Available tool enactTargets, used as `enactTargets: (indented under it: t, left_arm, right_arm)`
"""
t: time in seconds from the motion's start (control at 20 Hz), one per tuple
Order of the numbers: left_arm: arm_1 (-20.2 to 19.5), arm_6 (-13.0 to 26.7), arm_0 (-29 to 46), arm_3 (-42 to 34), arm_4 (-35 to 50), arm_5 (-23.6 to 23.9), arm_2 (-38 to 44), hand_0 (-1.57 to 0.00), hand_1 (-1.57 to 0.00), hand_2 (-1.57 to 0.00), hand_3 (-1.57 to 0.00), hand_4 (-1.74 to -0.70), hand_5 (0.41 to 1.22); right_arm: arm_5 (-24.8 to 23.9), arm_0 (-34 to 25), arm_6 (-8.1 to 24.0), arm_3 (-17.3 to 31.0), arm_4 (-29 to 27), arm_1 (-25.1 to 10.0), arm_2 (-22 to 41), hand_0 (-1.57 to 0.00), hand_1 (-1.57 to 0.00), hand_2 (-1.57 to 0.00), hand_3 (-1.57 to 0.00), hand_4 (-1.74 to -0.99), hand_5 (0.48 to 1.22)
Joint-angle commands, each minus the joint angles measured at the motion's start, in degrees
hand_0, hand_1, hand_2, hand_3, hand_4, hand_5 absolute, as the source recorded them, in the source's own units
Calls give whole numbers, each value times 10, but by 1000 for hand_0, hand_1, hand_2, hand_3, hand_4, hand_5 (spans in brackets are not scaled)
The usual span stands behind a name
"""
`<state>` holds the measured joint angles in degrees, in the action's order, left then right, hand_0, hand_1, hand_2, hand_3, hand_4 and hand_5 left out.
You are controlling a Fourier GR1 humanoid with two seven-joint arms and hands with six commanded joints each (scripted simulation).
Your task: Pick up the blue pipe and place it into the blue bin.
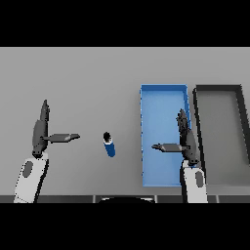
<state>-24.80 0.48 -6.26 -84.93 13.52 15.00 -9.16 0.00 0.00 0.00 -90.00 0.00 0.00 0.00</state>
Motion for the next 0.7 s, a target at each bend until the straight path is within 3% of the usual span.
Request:
enactTargets:
  t: [0.0, 0.25, 0.3, 0.35, 0.45, 0.65]
  left_arm:
    - [0, -3, 0, 0, 0, 0, 0, 1, 1, 1, 1, -966, 593]
    - [-1, -9, 5, 0, 1, -2, 1, 1, 1, 1, 1, -966, 593]
    - [-38, -43, 20, 3, -5, -58, -12, 1, 1, 1, 1, -966, 593]
    - [-63, -74, 35, 6, -9, -96, -18, 1, 1, 1, 1, -963, 592]
    - [-79, -85, 21, 27, -13, -134, -27, 1, 1, 1, 1, -959, 590]
    - [-103, -113, 40, 11, 4, -178, -29, 1, 1, 1, 1, -960, 593]
  right_arm:
    - [0, 0, 0, 0, 0, 0, 0, 1, 1, 1, 1, -1205, 629]
    - [2, 5, -2, -4, -3, -2, -1, 1, 1, 1, 1, -1205, 629]
    - [9, 25, -50, -24, 41, -40, 16, 1, 1, 1, 1, -1205, 629]
    - [11, 40, -73, -43, 68, -59, 29, 1, 1, 1, 1, -1201, 628]
    - [11, 51, -66, -65, 96, -76, 42, 1, 1, 1, 1, -1197, 626]
    - [20, 60, -62, -74, 97, -88, 44, 1, 1, 1, 1, -1203, 625]
